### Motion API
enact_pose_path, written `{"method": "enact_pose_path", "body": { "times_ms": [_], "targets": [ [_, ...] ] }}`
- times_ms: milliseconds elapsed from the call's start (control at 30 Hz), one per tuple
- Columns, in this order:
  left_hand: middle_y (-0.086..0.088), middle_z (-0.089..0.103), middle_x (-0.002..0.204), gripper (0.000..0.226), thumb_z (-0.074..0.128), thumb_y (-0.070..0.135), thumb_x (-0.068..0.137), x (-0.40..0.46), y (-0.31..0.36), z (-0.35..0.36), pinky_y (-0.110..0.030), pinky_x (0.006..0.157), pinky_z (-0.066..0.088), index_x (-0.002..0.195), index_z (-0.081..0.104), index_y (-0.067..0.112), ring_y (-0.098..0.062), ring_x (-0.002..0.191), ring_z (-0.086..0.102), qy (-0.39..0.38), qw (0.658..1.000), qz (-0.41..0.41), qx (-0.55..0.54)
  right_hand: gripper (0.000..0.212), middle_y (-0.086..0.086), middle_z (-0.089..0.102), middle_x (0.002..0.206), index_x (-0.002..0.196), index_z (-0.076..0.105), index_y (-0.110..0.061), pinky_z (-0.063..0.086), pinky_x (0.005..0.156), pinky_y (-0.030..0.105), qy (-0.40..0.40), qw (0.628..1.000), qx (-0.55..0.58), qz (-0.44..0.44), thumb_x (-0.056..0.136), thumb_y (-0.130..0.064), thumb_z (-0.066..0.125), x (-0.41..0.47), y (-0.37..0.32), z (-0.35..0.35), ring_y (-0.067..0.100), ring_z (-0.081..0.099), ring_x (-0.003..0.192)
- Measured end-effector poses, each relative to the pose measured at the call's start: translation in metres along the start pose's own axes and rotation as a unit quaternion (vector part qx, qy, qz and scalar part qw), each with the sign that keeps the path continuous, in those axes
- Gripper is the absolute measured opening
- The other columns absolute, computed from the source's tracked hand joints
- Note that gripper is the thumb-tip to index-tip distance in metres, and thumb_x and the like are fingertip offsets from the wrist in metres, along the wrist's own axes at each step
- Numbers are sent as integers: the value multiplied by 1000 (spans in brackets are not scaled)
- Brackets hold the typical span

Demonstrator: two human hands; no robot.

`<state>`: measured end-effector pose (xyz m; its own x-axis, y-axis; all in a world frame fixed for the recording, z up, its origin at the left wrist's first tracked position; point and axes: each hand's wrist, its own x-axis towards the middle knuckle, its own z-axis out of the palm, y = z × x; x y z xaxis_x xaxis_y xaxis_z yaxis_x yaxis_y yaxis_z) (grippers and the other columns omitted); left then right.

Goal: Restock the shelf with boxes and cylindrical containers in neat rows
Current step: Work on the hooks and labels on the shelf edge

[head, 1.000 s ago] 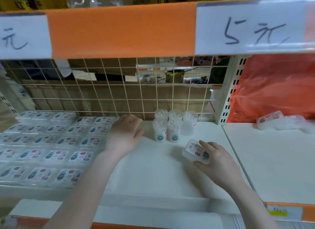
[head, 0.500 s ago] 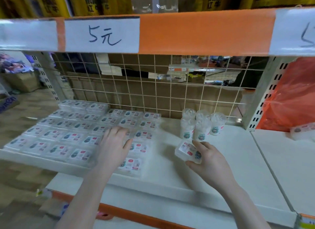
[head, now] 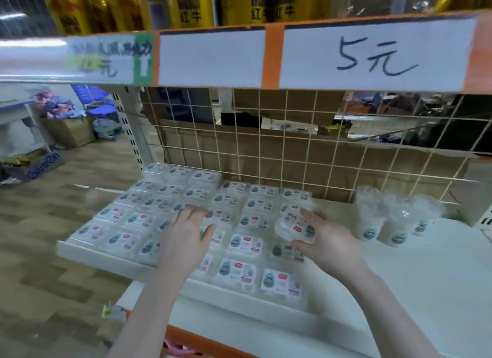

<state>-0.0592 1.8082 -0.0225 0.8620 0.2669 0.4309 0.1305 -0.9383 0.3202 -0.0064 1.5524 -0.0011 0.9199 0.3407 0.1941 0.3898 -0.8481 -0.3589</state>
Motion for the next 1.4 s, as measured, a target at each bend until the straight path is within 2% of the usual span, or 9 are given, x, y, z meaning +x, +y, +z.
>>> {"method": "enact_pose_path", "body": {
  "times_ms": [167, 367, 533, 733, 833, 900, 1000, 1167, 1400],
  "targets": [
    [-11, 62, 117, 29, 68, 22, 84, 25, -64, -4, -42, 92, 44, 110, 68, 10, -32, 110, 56, -17, 999, 31, -22, 66, -5, 33, 146, 144, 31, -27, 45, 74, 21, -23, 997, 35, 59, 85, -39, 57, 42, -70, 32, 19, 45, 121],
    [-11, 66, 108, 26, 73, 18, 78, 46, -106, -4, -45, 91, 47, 102, 70, 11, -35, 103, 59, -34, 997, 62, -34, 65, 2, 42, 141, 144, 31, -22, 40, 98, 33, -64, 993, 17, 100, 87, -41, 57, 74, -118, 61, 21, 41, 126],
    [-3, 58, 123, 33, 59, 30, 89, 53, -117, 5, -37, 102, 38, 119, 62, 16, -24, 118, 47, -73, 994, 64, -46, 64, -3, 39, 143, 144, 30, -26, 44, 89, 29, -50, 989, 10, 139, 88, -42, 56, 81, -126, 75, 17, 41, 126],
    [3, 52, 127, 33, 53, 36, 91, 53, -117, 15, -33, 98, 39, 121, 59, 24, -18, 121, 42, -105, 990, 74, -56, 66, 0, 45, 134, 141, 34, -26, 45, 81, 27, -54, 988, -33, 139, 86, -58, 51, 85, -124, 83, 17, 50, 115],
    [-2, 58, 122, 31, 60, 31, 87, 55, -118, 20, -37, 96, 41, 116, 63, 19, -24, 117, 47, -90, 991, 81, -65, 47, 0, 51, 115, 129, 45, -22, 44, 72, 29, -74, 993, -32, 85, 94, -52, 40, 88, -114, 73, 16, 53, 98],
    [-5, 60, 118, 30, 63, 29, 86, 56, -117, 22, -40, 94, 43, 112, 66, 16, -26, 114, 50, -83, 991, 82, -66, 37, -2, 48, 128, 135, 41, -28, 45, 81, 31, -76, 995, -58, 25, 100, -36, 35, 93, -102, 62, 16, 51, 109],
    [-5, 61, 116, 30, 64, 29, 85, 56, -117, 23, -41, 93, 44, 111, 66, 16, -27, 113, 50, -84, 991, 81, -72, 63, -11, 40, 140, 141, 28, -41, 42, 93, 27, -107, 981, -153, -55, 93, -6, 48, 106, -83, 41, 12, 45, 122],
    [-2, 60, 119, 31, 62, 30, 86, 54, -120, 23, -36, 96, 41, 115, 65, 18, -23, 115, 48, -88, 990, 75, -83, 85, -14, 20, 152, 144, 17, -45, 33, 82, 14, -168, 926, -268, -207, 86, 13, 38, 127, -77, 26, 12, 33, 132],
    [0, 58, 122, 34, 61, 32, 88, 52, -123, 20, -32, 100, 38, 120, 63, 21, -19, 117, 47, -94, 990, 66, -83, 98, -12, 10, 156, 142, 17, -50, 29, 108, 38, -232, 877, -294, -301, 77, 15, 49, 140, -89, 30, 21, 22, 139]
  ]
}}
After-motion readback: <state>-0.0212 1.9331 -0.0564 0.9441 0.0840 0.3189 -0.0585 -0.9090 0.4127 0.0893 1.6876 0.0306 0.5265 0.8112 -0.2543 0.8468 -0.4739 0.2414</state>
